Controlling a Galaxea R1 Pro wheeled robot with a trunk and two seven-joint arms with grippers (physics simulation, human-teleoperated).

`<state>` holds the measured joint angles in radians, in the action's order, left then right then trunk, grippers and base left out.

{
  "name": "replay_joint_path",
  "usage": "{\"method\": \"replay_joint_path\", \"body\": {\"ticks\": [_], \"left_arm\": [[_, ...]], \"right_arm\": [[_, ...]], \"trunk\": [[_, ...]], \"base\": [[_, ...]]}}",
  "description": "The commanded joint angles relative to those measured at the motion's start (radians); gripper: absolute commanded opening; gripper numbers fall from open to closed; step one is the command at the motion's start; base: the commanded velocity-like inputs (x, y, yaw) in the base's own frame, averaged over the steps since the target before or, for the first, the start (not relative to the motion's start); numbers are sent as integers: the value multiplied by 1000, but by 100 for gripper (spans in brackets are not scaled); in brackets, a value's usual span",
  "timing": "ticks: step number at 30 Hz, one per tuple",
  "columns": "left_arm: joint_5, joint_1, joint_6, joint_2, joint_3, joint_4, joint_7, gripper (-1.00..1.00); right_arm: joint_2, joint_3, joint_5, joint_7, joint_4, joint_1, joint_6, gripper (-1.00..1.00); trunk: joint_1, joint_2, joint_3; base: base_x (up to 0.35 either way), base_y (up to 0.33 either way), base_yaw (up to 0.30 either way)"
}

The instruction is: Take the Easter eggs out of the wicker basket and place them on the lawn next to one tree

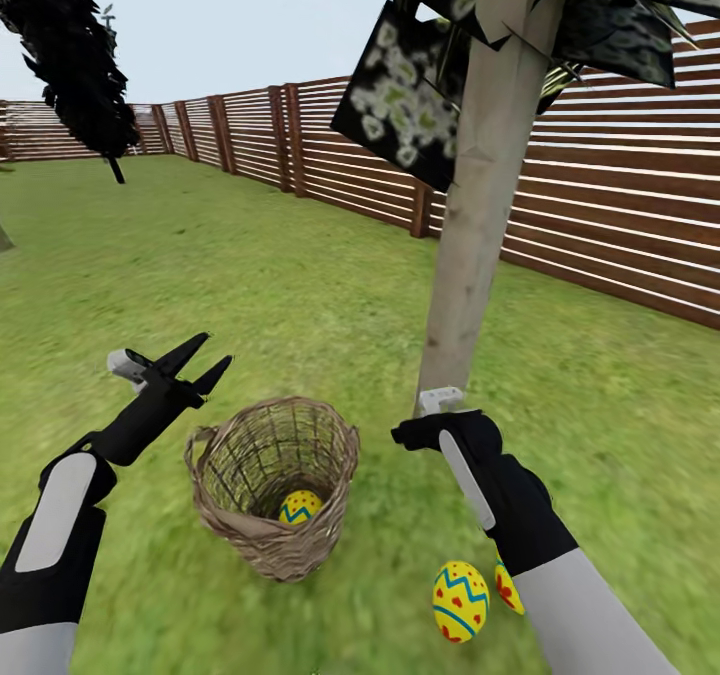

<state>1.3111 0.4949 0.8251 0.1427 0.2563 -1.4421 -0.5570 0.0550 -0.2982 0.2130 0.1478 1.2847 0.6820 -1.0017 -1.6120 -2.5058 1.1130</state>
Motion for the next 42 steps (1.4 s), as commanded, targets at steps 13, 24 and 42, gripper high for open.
{"method": "replay_joint_path", "body": {"ticks": [13, 24, 42], "left_arm": [[81, -7, 0, 24, 6, 4, -14, 100], [82, -7, 0, 25, 6, 5, -14, 100], [81, -7, -1, 23, 6, 5, -14, 100]], "right_arm": [[3, -4, 14, 10, -5, 1, -2, 100], [29, -8, 14, 10, -58, 1, 4, 100], [36, -48, 14, 9, -80, 1, 8, 100]], "trunk": [[0, 0, 1], [0, 0, 1], [0, 0, 1]], "base": [[0, 0, 288], [0, 0, 288], [36, 10, 211]]}}
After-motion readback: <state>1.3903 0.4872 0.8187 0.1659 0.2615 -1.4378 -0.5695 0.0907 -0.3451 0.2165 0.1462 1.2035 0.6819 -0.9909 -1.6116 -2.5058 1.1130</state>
